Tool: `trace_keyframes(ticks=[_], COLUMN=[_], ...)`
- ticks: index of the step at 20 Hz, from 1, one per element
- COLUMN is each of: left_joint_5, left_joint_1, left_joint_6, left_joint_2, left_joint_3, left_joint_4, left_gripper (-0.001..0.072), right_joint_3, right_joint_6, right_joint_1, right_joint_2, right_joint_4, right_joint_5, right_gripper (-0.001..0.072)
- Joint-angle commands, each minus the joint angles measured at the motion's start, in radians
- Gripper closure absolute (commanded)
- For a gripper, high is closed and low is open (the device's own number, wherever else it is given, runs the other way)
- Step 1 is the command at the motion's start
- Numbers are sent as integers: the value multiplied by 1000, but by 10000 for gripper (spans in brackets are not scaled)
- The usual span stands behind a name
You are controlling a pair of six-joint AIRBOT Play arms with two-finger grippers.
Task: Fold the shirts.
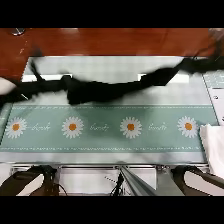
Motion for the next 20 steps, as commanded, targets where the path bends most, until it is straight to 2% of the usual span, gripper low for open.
trace_keyframes(ticks=[1,4,8,11,14,20], left_joint_5=[45,-61,-223,-211,-229,-388], left_joint_1=[89,119,121,121,121,121], left_joint_6=[-22,-79,-202,-203,-203,-244], left_joint_2=[52,58,126,257,356,369], left_joint_3=[459,840,1130,1129,1093,938], left_joint_4=[-2,184,499,611,631,669], left_gripper=[681,681,681,681,681,681], right_joint_3=[405,599,631,631,621,462], right_joint_6=[73,76,113,142,168,187], right_joint_1=[-3,-3,-3,-3,-2,-3], right_joint_2=[137,261,472,589,645,681], right_joint_4=[-5,-46,-222,-324,-356,-363], right_joint_5=[-42,-68,-90,-6,152,196], right_gripper=[687,687,687,687,687,687])
